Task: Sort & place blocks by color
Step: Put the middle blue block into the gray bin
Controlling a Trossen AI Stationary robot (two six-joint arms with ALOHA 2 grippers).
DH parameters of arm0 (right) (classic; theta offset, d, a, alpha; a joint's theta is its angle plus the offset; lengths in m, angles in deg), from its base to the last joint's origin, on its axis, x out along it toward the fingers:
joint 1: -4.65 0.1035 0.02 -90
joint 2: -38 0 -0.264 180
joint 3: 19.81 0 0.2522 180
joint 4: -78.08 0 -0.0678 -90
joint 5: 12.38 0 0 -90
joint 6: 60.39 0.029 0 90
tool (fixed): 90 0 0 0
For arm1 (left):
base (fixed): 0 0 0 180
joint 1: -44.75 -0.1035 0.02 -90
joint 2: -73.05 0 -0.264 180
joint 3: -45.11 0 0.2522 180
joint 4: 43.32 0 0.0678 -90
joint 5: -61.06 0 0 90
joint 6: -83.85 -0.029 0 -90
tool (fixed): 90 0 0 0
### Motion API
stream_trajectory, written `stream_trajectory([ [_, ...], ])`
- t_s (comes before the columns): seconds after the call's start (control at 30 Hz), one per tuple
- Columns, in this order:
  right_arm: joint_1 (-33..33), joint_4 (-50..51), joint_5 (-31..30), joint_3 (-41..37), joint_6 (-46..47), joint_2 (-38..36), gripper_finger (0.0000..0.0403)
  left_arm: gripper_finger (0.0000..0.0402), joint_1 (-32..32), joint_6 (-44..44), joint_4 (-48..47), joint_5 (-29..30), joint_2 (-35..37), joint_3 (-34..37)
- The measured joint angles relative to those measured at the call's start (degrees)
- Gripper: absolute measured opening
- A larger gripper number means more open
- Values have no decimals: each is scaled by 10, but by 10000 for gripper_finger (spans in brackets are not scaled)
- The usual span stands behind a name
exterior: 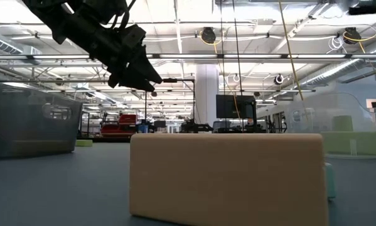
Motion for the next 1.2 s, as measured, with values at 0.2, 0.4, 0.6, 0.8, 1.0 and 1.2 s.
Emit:
stream_trajectory([
  [0.2,-68,-20,-2,0,-129,-4,230,230,6,18,-12,-4,0,0],
  [0.4,-151,19,-2,0,-253,-4,230,230,14,34,-13,-6,0,0],
  [0.6,-249,51,-2,0,-363,-4,231,230,14,49,-13,-5,-1,0],
  [0.8,-327,58,-1,0,-443,-4,231,230,14,51,58,-3,-36,0],
  [1.0,-360,102,1,0,-478,-4,231,230,12,51,155,6,-103,0],
  [1.2,-367,145,1,0,-500,-4,231,230,12,43,179,13,-168,-21],
])
